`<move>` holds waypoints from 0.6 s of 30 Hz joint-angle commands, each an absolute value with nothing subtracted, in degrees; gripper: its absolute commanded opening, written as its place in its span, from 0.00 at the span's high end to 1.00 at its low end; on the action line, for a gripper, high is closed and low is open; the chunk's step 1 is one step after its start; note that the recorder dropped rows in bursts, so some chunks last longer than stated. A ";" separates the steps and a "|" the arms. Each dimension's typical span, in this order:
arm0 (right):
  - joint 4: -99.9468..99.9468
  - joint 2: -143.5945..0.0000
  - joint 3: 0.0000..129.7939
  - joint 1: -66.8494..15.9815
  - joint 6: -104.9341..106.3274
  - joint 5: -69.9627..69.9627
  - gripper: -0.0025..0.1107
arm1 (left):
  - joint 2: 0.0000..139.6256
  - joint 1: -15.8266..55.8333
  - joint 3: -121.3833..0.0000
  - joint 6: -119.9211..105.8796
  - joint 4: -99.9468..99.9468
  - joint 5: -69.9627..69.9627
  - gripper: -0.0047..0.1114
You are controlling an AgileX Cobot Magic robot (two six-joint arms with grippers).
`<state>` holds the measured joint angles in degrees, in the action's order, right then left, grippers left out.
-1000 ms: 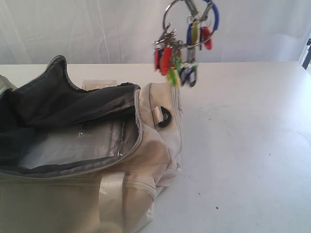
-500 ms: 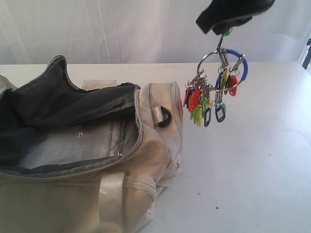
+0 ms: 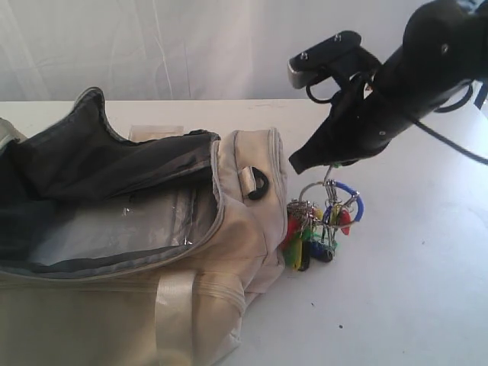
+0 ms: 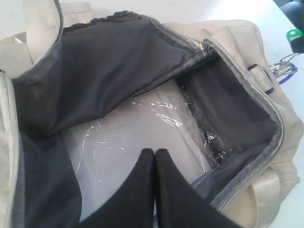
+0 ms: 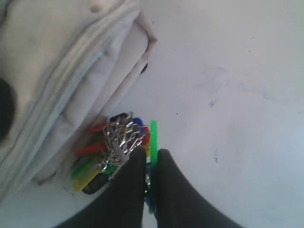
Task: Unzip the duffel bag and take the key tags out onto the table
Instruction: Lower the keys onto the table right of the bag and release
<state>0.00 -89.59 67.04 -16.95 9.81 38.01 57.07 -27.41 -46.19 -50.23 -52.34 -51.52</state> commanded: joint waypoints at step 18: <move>0.49 -99.66 60.58 -16.53 4.58 31.14 0.98 | 56.67 -27.24 -45.76 -51.08 -53.54 -52.28 0.96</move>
